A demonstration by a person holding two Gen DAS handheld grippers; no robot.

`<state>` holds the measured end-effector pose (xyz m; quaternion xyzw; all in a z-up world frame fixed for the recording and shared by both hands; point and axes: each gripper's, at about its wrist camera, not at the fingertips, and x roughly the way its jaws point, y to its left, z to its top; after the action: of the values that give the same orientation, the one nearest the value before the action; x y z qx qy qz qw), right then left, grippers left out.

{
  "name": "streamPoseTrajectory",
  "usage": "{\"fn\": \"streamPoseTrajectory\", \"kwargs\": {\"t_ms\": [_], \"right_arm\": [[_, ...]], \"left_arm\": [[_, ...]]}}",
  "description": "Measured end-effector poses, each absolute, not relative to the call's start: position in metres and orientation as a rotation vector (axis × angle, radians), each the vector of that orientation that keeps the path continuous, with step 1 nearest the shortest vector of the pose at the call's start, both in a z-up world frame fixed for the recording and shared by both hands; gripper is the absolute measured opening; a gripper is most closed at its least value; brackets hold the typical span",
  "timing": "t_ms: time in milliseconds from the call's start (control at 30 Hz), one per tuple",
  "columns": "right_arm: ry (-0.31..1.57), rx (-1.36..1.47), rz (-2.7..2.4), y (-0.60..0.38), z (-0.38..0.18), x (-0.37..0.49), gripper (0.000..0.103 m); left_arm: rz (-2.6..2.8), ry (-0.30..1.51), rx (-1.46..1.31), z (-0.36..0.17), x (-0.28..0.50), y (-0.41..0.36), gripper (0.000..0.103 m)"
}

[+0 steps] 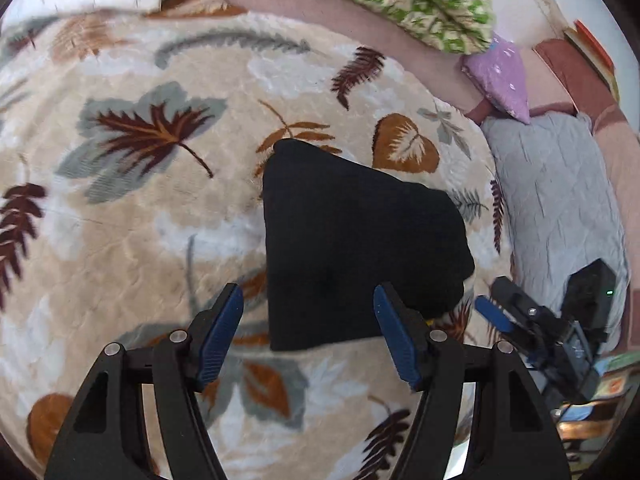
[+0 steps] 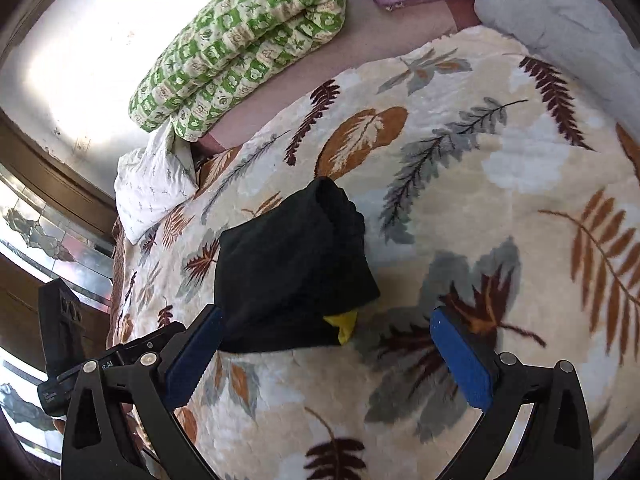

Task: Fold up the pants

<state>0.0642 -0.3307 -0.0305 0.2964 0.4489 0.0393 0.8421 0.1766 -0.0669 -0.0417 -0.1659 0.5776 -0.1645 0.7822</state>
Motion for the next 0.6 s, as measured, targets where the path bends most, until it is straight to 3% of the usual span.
{"fn": "streamPoseTrajectory", "kwargs": {"t_ms": [233,333,367,433,500,533,600], "right_arm": [[1.095,0.750,0.177,-0.339,-0.091,0.123,0.103],[1.053,0.790,0.247,-0.343,-0.098,0.126,0.103],[1.044,0.810,0.266,-0.345,-0.100,0.126,0.103],[1.042,0.828,0.283,-0.349,-0.103,0.126,0.101],[1.062,0.756,0.279,-0.346,-0.101,0.126,0.075],[1.084,0.764,0.318,-0.343,-0.104,0.128,0.035],[1.080,0.781,0.304,-0.340,-0.105,0.126,0.034]], "left_arm": [[-0.404,1.388,-0.554,-0.092,0.205,-0.068,0.067],[-0.469,1.405,-0.695,-0.105,0.207,-0.070,0.067],[-0.476,1.405,-0.718,-0.106,0.206,-0.071,0.066],[-0.476,1.380,-0.727,-0.105,0.205,-0.072,0.048],[-0.481,1.363,-0.738,-0.103,0.203,-0.070,0.035],[-0.497,1.352,-0.766,-0.101,0.201,-0.066,0.029],[-0.509,1.336,-0.799,-0.098,0.197,-0.057,0.026]]}}
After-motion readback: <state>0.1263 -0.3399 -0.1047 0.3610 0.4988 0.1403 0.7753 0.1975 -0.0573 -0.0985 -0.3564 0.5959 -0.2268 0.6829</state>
